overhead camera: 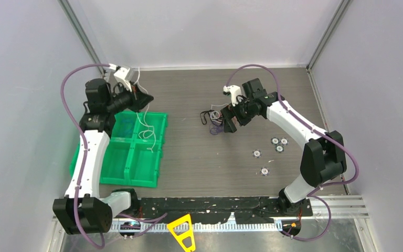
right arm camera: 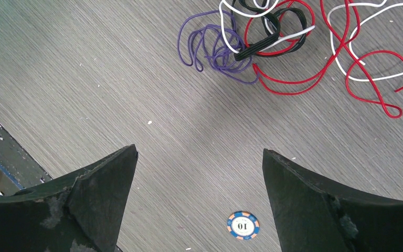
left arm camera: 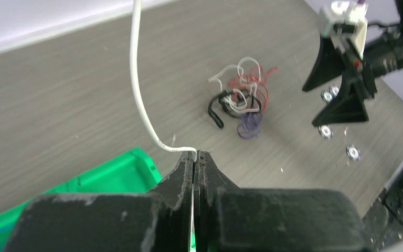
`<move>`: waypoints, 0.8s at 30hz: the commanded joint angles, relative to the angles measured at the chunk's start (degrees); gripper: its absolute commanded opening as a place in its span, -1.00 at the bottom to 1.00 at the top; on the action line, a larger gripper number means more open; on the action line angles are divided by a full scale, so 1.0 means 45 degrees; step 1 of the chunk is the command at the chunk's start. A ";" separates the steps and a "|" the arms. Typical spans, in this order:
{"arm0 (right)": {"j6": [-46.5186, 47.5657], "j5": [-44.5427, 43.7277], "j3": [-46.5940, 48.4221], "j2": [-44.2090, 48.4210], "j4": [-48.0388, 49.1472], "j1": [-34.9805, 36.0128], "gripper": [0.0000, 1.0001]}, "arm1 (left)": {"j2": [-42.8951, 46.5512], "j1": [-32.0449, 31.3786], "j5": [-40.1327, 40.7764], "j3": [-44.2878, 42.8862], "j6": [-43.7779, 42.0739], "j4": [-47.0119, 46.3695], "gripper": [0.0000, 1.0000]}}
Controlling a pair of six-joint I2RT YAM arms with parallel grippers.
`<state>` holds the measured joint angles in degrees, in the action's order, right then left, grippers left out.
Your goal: Untangle the cables
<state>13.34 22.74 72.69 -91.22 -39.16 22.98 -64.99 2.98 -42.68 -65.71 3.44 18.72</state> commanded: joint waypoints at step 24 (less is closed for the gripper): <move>0.0272 0.0285 0.0295 -0.0243 -0.0467 -0.0262 0.91 | -0.2857 0.0333 0.0017 -0.3829 -0.0689 0.0712 -1.00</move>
<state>13.45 23.09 72.69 -92.27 -41.12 22.00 -77.32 3.90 -42.48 -85.03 1.78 22.94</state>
